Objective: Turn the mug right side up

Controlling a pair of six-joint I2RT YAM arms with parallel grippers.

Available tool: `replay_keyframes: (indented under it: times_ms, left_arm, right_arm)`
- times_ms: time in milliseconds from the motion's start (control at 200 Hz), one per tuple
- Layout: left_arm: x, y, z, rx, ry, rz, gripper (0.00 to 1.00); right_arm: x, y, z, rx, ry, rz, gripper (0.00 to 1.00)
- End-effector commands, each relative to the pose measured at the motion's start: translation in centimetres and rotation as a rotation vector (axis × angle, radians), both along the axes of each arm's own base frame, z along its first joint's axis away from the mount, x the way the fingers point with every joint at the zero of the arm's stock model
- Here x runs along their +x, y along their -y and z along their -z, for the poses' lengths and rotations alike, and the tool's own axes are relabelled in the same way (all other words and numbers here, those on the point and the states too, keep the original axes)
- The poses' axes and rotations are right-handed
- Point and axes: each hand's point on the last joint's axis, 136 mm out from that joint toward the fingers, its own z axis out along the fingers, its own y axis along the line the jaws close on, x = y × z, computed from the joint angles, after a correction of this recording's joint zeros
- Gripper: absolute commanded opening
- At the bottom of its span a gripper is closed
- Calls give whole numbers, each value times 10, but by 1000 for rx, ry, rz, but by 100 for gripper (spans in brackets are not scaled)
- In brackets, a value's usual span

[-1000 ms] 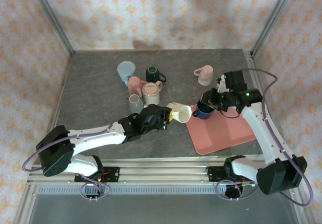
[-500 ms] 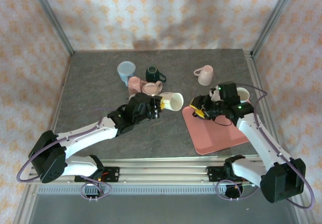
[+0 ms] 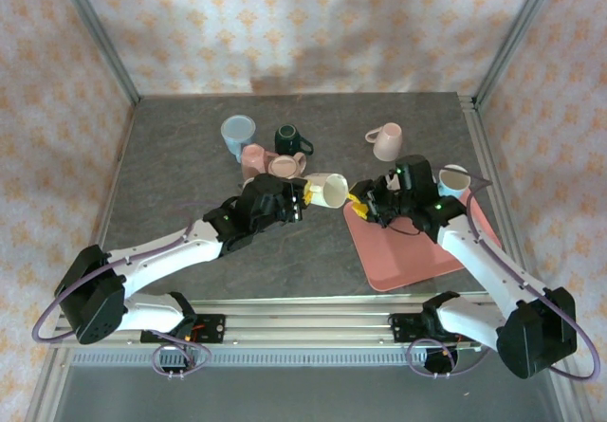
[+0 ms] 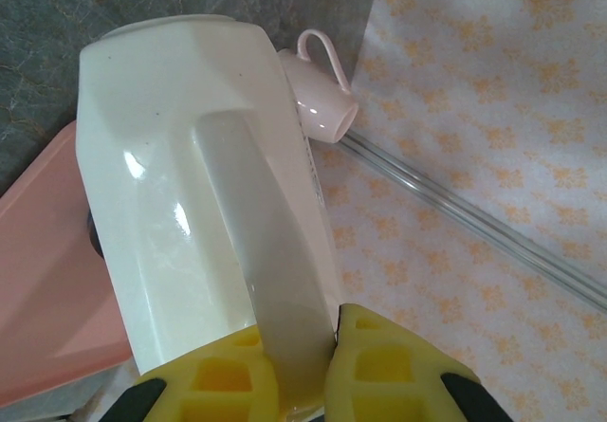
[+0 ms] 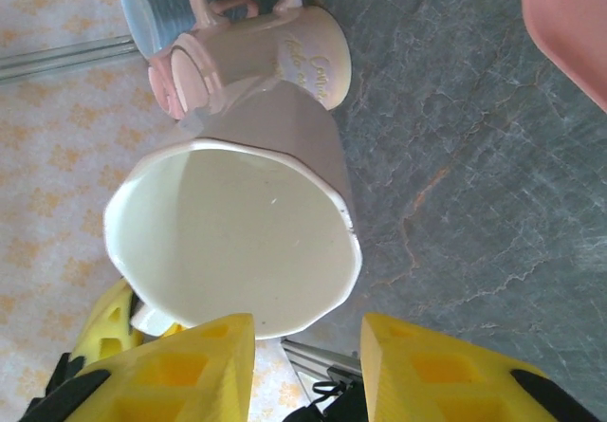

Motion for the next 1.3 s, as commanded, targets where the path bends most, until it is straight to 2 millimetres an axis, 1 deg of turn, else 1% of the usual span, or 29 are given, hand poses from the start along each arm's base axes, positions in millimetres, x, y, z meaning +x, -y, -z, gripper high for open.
replay_keyframes:
  times_ms: [0, 105, 265, 420, 505, 525, 570, 646, 691, 806, 891, 901, 971, 1061, 1161, 1231, 1296]
  left_arm:
    - [11, 12, -63, -236, 57, -39, 0]
    - [12, 14, -66, -240, 61, -36, 0]
    - [12, 15, -69, -249, 61, -32, 0]
    - [12, 15, -73, -261, 64, -32, 0]
    - [11, 15, -74, -264, 63, -33, 0]
    - [11, 15, -74, -265, 65, -34, 0]
    - [12, 14, -75, -266, 65, -36, 0]
    - [11, 15, -76, -275, 65, -32, 0]
    - [10, 14, -76, -275, 64, -34, 0]
    - [8, 11, -70, -273, 55, -39, 0]
    - [4, 7, -61, -254, 34, -40, 0]
    - [3, 7, -59, -249, 30, -38, 0]
    - [-3, 2, -49, -220, 12, -30, 0]
    - [-10, -6, -41, -182, 4, -15, 25]
    - [-20, -14, -33, -128, -4, 25, 47]
    - [-27, -19, -30, -101, 1, 57, 55]
    - [-34, -26, -27, -65, 7, 87, 58]
  right_arm:
    - [3, 0, 3, 8, -12, 35, 36]
    - [2, -2, 9, 2, -28, 33, 36]
    - [7, -8, 14, 5, -22, 22, 35]
    - [15, -14, 18, 19, -22, 30, 32]
    - [19, -16, 16, 25, -8, 35, 29]
    - [20, -17, 23, 16, -27, 36, 29]
    - [22, -19, 25, 14, -27, 36, 25]
    - [25, -21, 25, 9, -21, 36, 14]
    - [25, -21, 24, 8, -18, 34, 10]
    - [22, -13, 19, -52, 3, 36, 0]
    - [20, -5, 19, -118, 21, 25, 0]
    - [18, -4, 12, -114, 42, 25, 0]
    - [15, 1, 5, -152, 80, 7, 0]
    - [11, 7, -3, -203, 125, -28, 0]
    - [4, 11, -9, -259, 155, -82, 0]
    - [0, 13, -15, -280, 175, -111, 0]
    - [-4, 16, -20, -295, 194, -131, 0]
